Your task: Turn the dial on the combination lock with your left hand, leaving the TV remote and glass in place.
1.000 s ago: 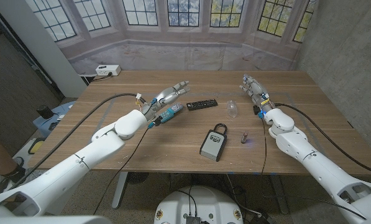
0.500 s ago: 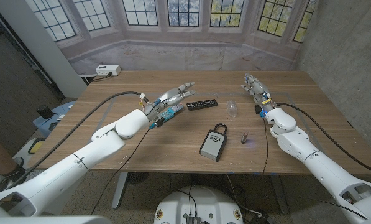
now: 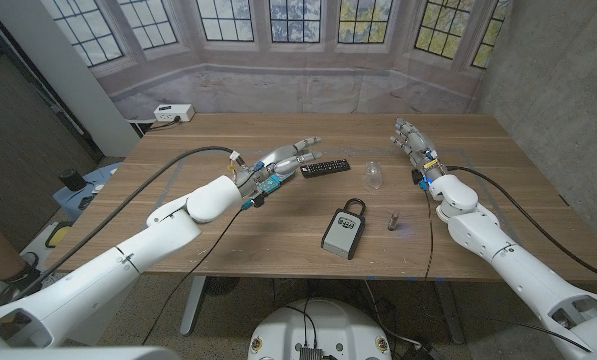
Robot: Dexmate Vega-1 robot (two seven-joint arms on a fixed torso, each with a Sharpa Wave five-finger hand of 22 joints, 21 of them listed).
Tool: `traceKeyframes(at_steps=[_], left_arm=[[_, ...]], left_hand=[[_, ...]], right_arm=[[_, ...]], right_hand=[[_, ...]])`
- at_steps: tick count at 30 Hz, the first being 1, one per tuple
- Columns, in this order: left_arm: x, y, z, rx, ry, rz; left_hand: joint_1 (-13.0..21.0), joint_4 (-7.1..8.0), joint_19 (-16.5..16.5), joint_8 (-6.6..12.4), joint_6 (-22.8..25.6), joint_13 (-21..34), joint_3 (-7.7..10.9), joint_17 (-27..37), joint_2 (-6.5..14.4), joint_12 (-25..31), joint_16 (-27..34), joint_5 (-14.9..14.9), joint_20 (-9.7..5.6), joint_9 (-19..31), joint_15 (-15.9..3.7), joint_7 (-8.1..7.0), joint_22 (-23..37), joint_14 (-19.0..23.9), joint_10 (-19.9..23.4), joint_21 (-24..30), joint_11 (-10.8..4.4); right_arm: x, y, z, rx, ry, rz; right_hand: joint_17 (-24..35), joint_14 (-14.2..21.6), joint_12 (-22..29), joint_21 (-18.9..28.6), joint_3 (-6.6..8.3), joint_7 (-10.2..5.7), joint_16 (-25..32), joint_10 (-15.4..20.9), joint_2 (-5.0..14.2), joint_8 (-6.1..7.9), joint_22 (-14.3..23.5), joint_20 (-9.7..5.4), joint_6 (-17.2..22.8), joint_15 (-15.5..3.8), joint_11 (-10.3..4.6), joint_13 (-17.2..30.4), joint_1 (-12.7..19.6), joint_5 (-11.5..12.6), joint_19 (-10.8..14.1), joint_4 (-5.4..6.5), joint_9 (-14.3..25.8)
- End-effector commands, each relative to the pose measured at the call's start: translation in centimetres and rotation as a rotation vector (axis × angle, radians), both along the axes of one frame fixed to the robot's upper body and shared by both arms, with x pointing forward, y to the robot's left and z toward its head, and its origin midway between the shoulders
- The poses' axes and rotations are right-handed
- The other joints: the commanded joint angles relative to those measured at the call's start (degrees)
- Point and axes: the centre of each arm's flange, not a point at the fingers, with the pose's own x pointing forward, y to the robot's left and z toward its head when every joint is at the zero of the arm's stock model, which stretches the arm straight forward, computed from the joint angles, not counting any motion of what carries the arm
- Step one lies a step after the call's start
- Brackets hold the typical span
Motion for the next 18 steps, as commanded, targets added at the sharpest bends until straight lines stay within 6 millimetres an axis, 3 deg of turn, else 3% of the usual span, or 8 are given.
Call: traceKeyframes(at_steps=[1,14,18], left_arm=[[-1.1,-0.4,0.7,0.074,-0.044,0.006],[-2.5,-0.7,0.1,0.130,-0.041,0.011],[-2.9,-1.3,-0.1,0.147,-0.039,0.009]], left_hand=[[0.45,-0.42,-0.64,0.08,0.18,0.11,0.21,0.16,0.00,0.21,0.06,-0.04,0.08,0.31,0.07,-1.05,0.20,-0.71,0.29,-0.13,-0.94],[0.13,-0.56,-0.60,0.19,0.60,0.11,0.09,0.19,-0.29,0.42,0.30,-0.07,0.09,0.32,-0.03,-1.46,0.22,-0.34,0.92,0.00,-1.27],[-0.11,-0.48,-0.67,0.21,0.77,0.10,0.14,0.25,-0.13,0.45,0.34,-0.08,0.16,0.33,-0.06,-1.91,0.23,-0.37,1.12,0.03,-2.12]], right_arm=[[-0.2,-0.5,-0.1,0.006,-0.011,-0.018],[-0.2,-1.1,0.7,-0.004,-0.029,-0.026],[-0.4,-1.6,0.7,-0.003,-0.031,-0.025]], right_hand=[[0.14,-0.01,0.14,0.39,0.26,0.11,0.36,-0.05,0.13,0.09,0.17,-3.95,0.18,-3.06,0.18,0.23,0.71,0.33,0.47,-0.44,0.11],[0.00,0.19,0.21,0.40,0.58,0.18,0.36,0.14,0.06,0.15,0.17,-3.98,0.43,-3.10,0.08,0.22,1.39,0.43,0.62,-1.09,0.10],[0.00,0.20,0.21,0.39,0.61,0.20,0.37,0.17,0.06,0.14,0.17,-3.99,0.42,-3.08,0.04,0.22,1.46,0.44,0.63,-1.17,0.09]])
